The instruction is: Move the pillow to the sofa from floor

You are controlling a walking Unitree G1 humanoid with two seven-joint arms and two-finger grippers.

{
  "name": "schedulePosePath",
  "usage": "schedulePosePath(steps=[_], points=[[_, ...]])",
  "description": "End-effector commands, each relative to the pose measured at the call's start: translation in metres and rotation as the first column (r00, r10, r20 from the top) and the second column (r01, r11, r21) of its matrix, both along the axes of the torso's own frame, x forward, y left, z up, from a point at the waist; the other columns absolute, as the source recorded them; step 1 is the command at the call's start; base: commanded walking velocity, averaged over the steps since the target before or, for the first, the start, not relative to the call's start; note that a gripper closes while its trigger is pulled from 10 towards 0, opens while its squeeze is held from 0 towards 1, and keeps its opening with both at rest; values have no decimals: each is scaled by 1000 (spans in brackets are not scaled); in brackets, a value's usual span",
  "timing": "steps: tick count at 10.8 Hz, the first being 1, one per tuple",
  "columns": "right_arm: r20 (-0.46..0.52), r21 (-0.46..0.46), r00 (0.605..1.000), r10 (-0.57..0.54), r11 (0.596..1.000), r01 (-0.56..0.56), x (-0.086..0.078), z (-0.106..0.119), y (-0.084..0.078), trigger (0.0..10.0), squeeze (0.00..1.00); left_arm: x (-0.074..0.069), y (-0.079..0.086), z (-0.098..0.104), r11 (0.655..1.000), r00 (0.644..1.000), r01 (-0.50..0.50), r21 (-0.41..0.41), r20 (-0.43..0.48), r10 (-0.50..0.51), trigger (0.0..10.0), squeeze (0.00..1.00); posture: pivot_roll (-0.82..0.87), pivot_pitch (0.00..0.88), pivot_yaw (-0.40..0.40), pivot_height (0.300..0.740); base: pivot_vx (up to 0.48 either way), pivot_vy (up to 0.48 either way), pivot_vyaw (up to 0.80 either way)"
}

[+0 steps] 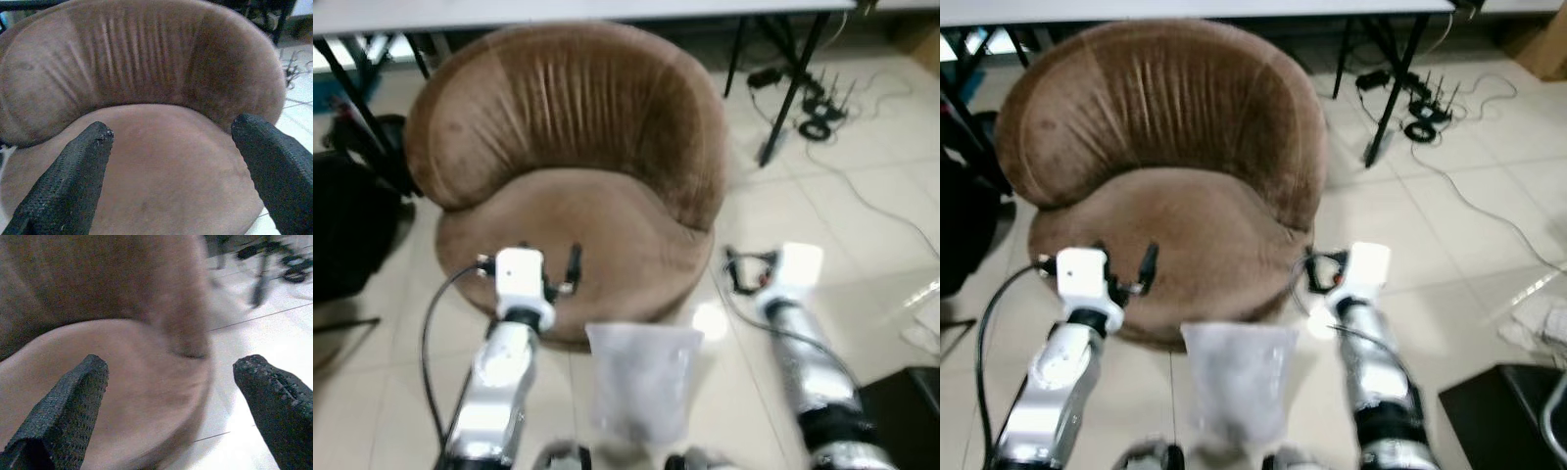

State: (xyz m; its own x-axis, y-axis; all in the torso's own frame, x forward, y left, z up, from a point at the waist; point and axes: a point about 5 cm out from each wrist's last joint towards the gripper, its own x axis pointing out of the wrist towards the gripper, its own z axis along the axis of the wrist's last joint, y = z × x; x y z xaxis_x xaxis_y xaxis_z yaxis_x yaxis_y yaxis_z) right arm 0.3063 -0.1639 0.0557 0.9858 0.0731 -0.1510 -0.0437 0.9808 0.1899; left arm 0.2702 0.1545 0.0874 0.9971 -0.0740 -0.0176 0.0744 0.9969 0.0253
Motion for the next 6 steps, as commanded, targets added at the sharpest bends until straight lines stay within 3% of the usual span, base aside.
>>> schedulePosePath(steps=[1,6], points=[[2,-10,1000,-8,1000,8,-1,0,-6,10000,0,-4,1,-6,1000,1000,-14,4,-24,14,10000,0,-13,142,29,740,0,0,0],[11,-19,1000,16,1000,-16,6,7,-8,10000,0,-8,1,-9,998,998,-54,-15,-29,54,10000,0,-9,159,3,740,0,0,0]])
